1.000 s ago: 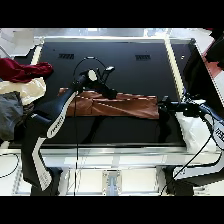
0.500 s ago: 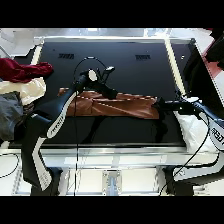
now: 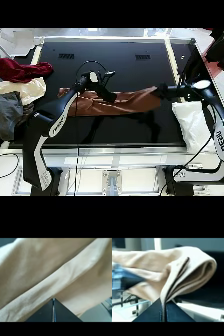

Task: Fold the shirts.

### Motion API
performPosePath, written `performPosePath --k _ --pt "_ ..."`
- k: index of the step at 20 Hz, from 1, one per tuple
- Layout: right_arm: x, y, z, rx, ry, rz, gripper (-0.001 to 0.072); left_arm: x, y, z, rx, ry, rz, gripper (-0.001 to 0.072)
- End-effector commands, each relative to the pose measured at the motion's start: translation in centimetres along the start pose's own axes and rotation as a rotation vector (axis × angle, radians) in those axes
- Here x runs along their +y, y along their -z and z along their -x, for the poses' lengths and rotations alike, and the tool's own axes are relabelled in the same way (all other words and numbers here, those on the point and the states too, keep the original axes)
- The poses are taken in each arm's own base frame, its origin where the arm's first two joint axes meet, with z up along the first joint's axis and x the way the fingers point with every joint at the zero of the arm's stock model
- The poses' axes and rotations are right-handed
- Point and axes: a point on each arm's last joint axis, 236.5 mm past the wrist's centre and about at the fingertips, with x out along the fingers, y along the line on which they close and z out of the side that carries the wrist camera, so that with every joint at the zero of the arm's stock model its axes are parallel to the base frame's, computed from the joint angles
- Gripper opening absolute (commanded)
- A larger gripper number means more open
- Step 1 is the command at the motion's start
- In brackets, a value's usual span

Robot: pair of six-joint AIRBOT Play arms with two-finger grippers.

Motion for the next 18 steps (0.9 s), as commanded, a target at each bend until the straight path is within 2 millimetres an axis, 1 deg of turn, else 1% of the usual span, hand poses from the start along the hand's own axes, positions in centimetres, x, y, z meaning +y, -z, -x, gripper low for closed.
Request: performPosePath --k 1,3,4,7,8,9,10,12,14,16,17,18 --pt "8.4 -1.2 0.8 0.001 -0.071 0.149 0.0009 0.4 0.5 -0.6 0.019 -0.001 0.014 0.0008" --pt "12.3 -1.2 -0.2 -0.004 -0.074 0.229 0.0009 1.0 0.2 -0.4 0.009 -0.011 0.020 0.0008" --pt "13.8 -0.9 -0.7 0.000 -0.066 0.274 0.0009 1.4 0.1 -0.2 0.003 -0.022 0.019 0.0008" --pt "17.3 0.1 -2.4 -0.009 -0.065 0.328 0.0009 2.6 -0.1 0.7 -0.013 -0.035 0.034 0.0008" --pt "18.3 0.4 -3.0 -0.013 -0.078 0.333 0.0009 2.8 -0.3 1.3 -0.021 -0.038 0.038 0.0008" --pt "19.3 0.9 -3.6 -0.017 -0.090 0.349 0.0009 3.1 -0.6 2.4 -0.036 -0.041 0.042 0.0007" --pt "20.4 1.1 -4.2 -0.031 -0.104 0.355 0.0009 3.5 -1.0 3.7 -0.058 -0.047 0.048 0.0007" --pt "23.1 0.7 -5.6 -0.109 -0.137 0.371 0.0008 4.7 -1.8 7.3 -0.115 -0.066 0.061 0.0008" --pt "26.2 0.5 -7.5 -0.164 -0.185 0.378 0.0008 7.2 -1.9 11.3 -0.159 -0.119 0.084 0.0008" --pt "29.4 1.4 -10.3 -0.175 -0.246 0.381 0.0007 10.4 -1.2 15.8 -0.196 -0.190 0.120 0.0008" --pt "30.8 2.2 -12.2 -0.173 -0.265 0.392 0.0008 11.8 -0.8 17.9 -0.221 -0.209 0.160 0.0008" --pt "31.7 3.2 -14.3 -0.161 -0.279 0.391 0.0008 13.2 -0.3 20.1 -0.252 -0.225 0.204 0.0008"
